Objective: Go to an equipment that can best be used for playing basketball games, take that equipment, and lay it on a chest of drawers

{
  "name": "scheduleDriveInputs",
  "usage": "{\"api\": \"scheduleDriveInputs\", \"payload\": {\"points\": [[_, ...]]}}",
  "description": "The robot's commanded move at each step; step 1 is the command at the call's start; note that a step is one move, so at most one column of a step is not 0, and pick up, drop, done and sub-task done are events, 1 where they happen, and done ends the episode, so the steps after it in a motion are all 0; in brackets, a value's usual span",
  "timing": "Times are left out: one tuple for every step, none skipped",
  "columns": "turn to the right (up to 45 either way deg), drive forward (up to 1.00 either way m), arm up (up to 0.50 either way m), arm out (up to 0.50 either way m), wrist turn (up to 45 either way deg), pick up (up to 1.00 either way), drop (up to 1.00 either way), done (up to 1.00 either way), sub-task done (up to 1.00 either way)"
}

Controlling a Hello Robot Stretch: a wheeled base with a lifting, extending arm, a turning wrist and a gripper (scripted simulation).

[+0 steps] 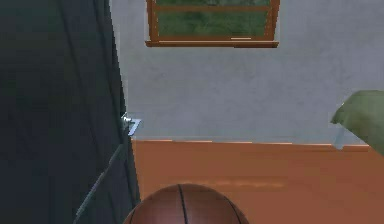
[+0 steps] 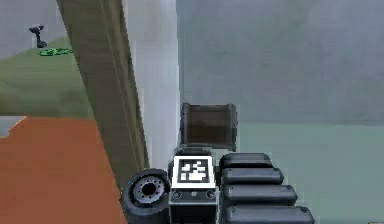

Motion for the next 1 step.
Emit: {"api": "scheduleDriveInputs", "payload": {"points": [[0.0,0.45,0.0,0.0,0.0,0.0,0.0,0.0,0.0]]}}
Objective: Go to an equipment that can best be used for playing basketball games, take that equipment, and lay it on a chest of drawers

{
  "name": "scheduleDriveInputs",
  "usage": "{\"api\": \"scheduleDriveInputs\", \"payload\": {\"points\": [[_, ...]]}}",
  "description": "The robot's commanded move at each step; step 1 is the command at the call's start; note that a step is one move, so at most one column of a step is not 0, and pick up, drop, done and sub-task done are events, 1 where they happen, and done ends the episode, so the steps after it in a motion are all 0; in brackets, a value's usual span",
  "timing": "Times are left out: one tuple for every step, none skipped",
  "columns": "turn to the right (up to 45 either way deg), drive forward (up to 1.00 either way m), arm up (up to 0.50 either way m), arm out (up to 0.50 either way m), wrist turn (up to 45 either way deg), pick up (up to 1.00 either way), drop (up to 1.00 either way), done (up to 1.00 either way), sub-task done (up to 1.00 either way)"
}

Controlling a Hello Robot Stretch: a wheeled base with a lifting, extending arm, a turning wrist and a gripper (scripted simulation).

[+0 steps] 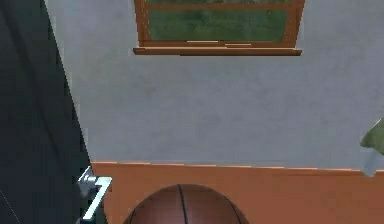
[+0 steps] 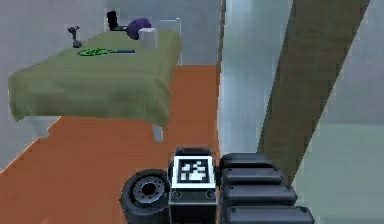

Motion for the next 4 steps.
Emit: {"api": "scheduleDriveInputs", "payload": {"points": [[45.0,0.0,0.0,0.0,0.0,0.0,0.0,0.0,0.0],[27.0,0.0,0.0,0.0,0.0,0.0,0.0,0.0,0.0],[0.0,0.25,0.0,0.0,0.0,0.0,0.0,0.0,0.0],[24.0,0.0,0.0,0.0,0.0,0.0,0.0,0.0,0.0]]}}
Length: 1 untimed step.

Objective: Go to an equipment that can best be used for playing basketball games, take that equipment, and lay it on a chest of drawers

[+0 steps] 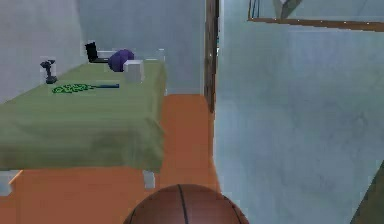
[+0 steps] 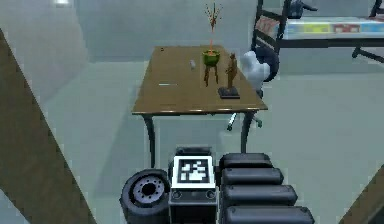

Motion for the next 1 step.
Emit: {"api": "scheduleDriveInputs", "payload": {"points": [[0.0,1.0,0.0,0.0,0.0,0.0,0.0,0.0,0.0]]}}
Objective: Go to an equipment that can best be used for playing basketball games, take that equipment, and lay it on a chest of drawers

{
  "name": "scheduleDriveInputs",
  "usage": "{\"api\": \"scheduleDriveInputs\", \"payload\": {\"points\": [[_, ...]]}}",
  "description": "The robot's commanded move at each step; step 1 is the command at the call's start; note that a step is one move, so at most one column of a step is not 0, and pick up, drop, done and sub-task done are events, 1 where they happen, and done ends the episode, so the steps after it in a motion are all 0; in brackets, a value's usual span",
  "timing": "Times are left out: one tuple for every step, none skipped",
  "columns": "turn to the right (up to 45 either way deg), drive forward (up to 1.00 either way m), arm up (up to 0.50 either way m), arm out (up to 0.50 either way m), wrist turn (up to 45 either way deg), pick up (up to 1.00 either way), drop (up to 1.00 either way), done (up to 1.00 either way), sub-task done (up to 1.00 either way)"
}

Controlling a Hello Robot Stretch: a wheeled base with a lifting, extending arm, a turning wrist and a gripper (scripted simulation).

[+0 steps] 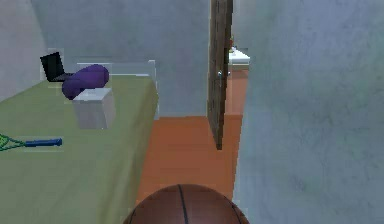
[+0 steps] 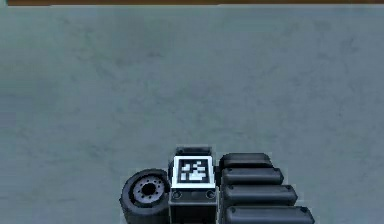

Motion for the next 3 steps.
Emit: {"api": "scheduleDriveInputs", "payload": {"points": [[3.0,0.0,0.0,0.0,0.0,0.0,0.0,0.0,0.0],[0.0,0.85,0.0,0.0,0.0,0.0,0.0,0.0,0.0],[6.0,0.0,0.0,0.0,0.0,0.0,0.0,0.0,0.0]]}}
